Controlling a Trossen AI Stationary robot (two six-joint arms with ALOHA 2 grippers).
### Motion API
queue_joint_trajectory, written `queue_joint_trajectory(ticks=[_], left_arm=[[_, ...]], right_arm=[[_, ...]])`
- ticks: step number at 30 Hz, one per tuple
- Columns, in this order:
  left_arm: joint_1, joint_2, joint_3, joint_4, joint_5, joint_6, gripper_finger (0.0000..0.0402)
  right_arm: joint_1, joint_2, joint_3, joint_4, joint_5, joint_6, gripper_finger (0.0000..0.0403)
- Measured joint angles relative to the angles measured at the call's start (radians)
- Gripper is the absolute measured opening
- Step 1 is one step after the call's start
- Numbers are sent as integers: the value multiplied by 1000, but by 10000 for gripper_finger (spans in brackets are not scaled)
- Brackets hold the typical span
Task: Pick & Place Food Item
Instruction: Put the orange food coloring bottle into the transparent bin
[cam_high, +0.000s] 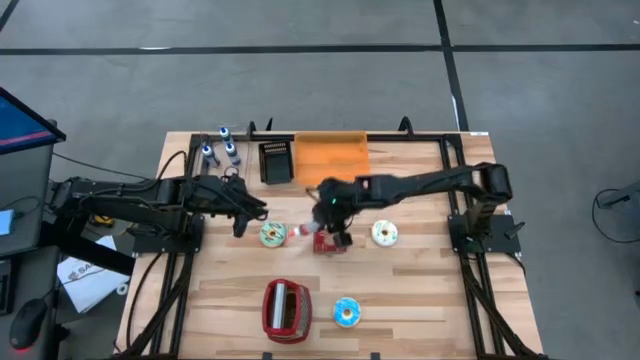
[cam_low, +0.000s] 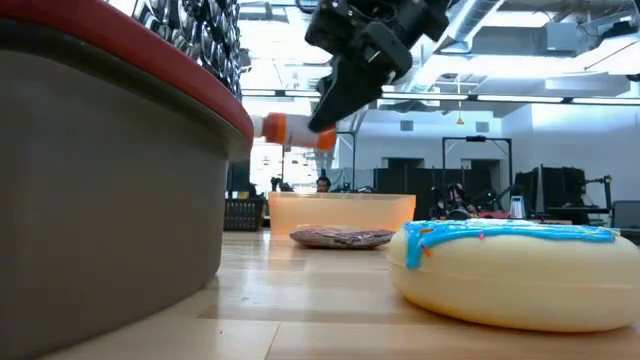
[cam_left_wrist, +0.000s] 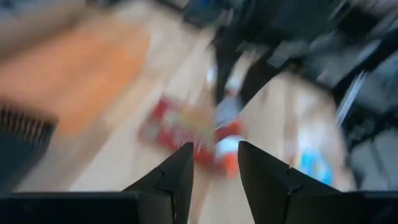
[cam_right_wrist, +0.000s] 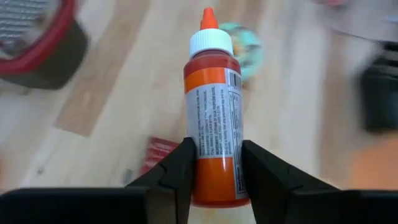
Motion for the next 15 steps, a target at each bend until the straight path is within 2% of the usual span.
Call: queue_joint_trajectory(ticks=[3,5,8,10,12,15], left_arm=[[0,4,0,173,-9,-8,121],[0,20,0,262,-38,-65,123],[4,59,0,323,-109,-208,133],[9,96,0,360,-115,-252,146],[4,139,0,417,-106,-222,162],[-11,200,0,518,-60,-43,193]], right_arm=[[-38,-63,0,-37,18,0,115],[-54,-99,0,-46,45,-1,115],[-66,-142,0,-40,101,-15,115],[-66,-166,0,-20,138,-19,116],[-66,-187,0,-14,151,-21,116],[-57,-214,0,1,171,-19,116]])
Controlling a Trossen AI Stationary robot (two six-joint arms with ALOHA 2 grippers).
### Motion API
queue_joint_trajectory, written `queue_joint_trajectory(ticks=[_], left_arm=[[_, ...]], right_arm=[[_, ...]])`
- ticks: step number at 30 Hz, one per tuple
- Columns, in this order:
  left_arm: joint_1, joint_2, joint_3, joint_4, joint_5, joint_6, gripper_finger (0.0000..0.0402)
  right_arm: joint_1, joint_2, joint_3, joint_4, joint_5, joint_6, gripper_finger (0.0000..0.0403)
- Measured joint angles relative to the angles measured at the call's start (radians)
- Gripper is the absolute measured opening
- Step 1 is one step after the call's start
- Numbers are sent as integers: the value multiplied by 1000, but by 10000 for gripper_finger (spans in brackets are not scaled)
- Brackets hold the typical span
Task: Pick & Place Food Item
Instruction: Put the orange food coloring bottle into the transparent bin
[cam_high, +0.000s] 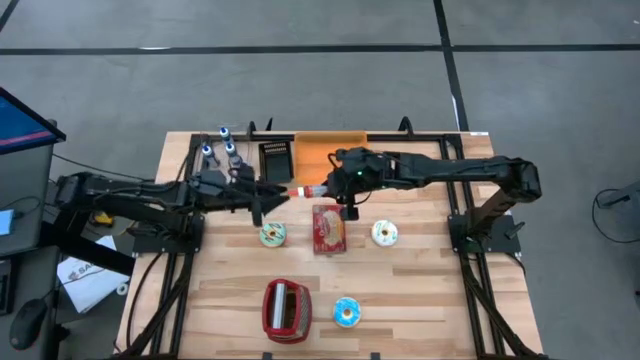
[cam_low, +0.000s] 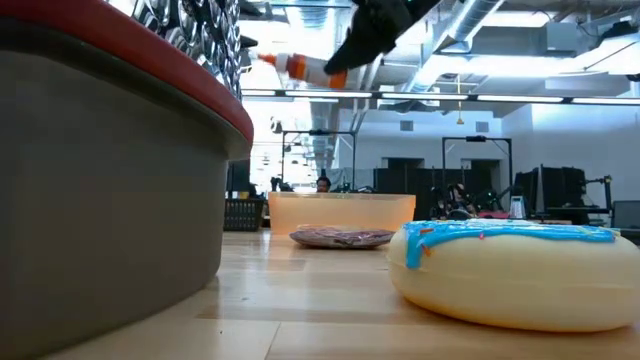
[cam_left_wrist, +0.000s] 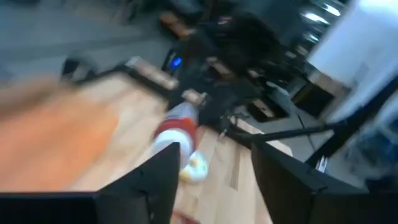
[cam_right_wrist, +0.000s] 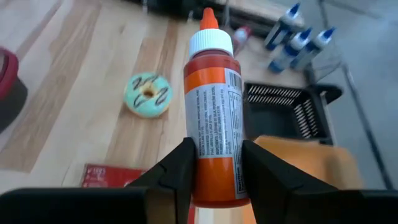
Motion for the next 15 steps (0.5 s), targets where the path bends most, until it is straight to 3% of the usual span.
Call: queue_joint_trajectory(ticks=[6,15], left_arm=[[-23,59,1,167,10,320,253],[6,59,0,169,-19,469,273]], right_arm=[[30,-52,0,-16,91,5,116],[46,-95,0,-2,96,44,116]])
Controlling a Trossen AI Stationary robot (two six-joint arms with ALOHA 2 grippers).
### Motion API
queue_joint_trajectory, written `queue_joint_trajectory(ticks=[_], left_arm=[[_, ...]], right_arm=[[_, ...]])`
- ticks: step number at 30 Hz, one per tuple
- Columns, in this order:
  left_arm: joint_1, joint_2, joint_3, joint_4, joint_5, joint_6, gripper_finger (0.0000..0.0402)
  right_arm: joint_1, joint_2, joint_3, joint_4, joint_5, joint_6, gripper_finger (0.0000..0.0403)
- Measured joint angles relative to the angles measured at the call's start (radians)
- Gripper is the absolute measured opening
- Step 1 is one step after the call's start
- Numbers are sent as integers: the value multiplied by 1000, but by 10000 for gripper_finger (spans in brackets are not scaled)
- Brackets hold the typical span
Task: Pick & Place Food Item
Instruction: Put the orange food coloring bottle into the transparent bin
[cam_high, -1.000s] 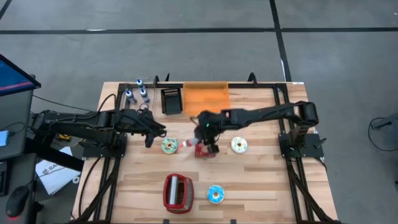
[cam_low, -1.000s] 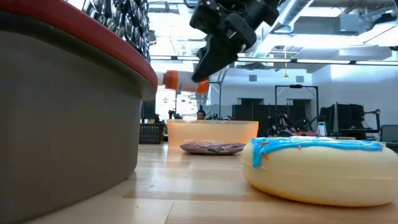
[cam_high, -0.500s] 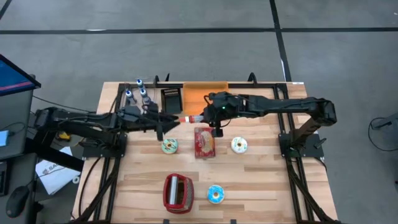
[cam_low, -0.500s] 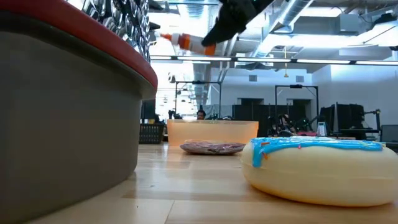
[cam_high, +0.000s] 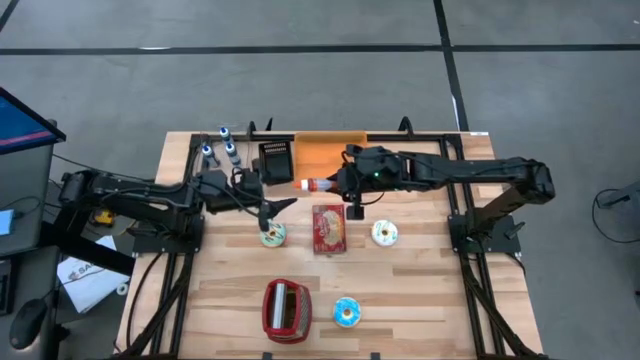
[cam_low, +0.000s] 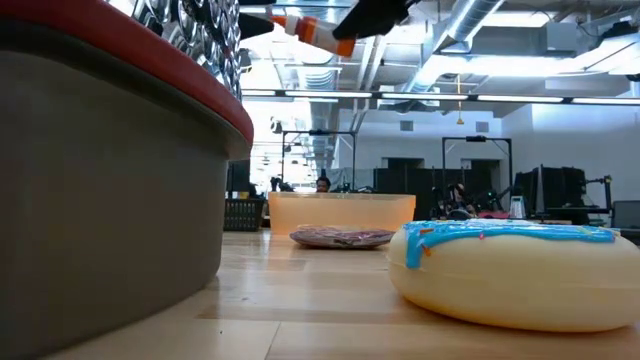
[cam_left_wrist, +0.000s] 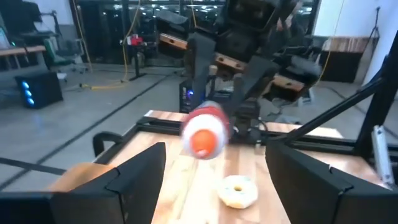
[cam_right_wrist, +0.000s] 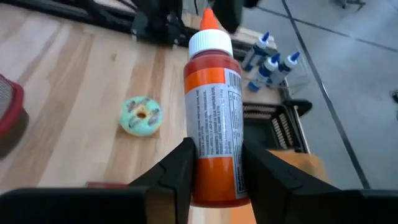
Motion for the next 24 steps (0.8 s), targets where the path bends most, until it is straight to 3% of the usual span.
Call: queue_joint_trajectory(ticks=[13,24], left_arm=[[27,16,-2,0,82,6,274],[23,75,0,113,105,-27,273]], right_arm=[[44,3,0,10,-29,2,116],[44,5,0,53,-29,17,112]])
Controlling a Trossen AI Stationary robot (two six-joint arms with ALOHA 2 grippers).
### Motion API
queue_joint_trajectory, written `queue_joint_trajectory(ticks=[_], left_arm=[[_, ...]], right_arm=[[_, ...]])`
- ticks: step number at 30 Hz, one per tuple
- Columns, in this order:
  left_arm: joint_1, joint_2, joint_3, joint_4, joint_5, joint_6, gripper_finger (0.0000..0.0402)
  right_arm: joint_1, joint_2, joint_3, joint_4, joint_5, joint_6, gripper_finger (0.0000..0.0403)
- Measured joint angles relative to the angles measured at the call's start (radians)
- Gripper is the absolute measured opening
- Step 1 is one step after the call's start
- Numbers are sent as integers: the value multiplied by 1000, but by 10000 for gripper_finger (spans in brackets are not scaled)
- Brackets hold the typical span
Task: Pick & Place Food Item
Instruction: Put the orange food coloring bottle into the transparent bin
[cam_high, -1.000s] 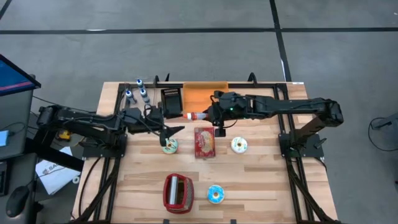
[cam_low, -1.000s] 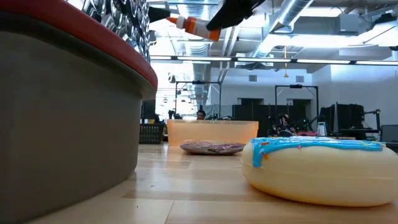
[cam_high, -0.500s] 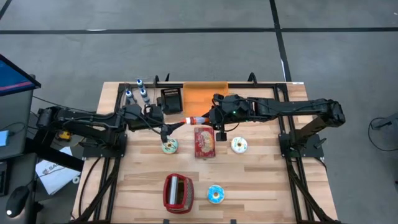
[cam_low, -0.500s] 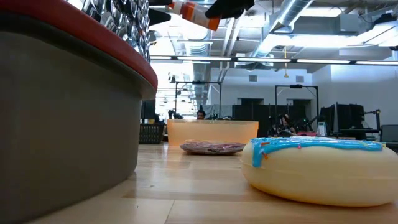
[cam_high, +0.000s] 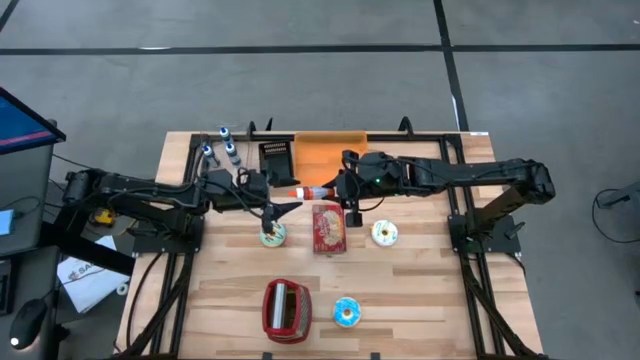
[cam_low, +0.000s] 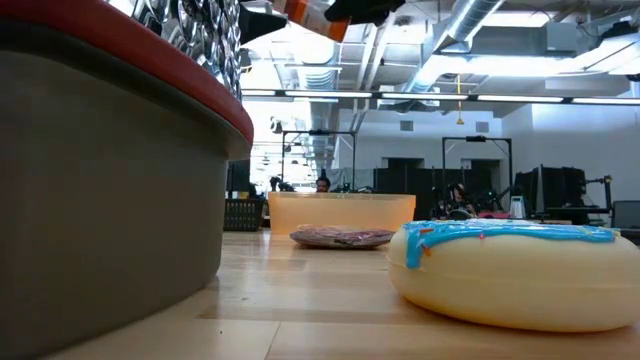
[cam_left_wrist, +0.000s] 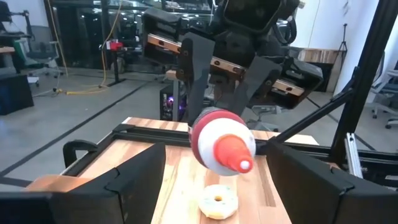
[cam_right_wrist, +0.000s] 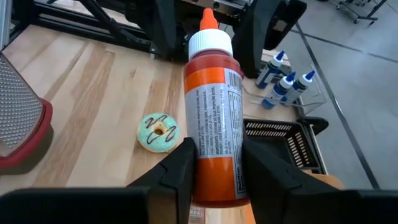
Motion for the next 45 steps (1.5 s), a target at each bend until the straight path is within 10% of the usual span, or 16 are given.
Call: queue_joint_trajectory(ticks=[45], left_arm=[[0,1,4,40,18,-143,111]], right_arm=[[0,1,0,23,4,-3,111]])
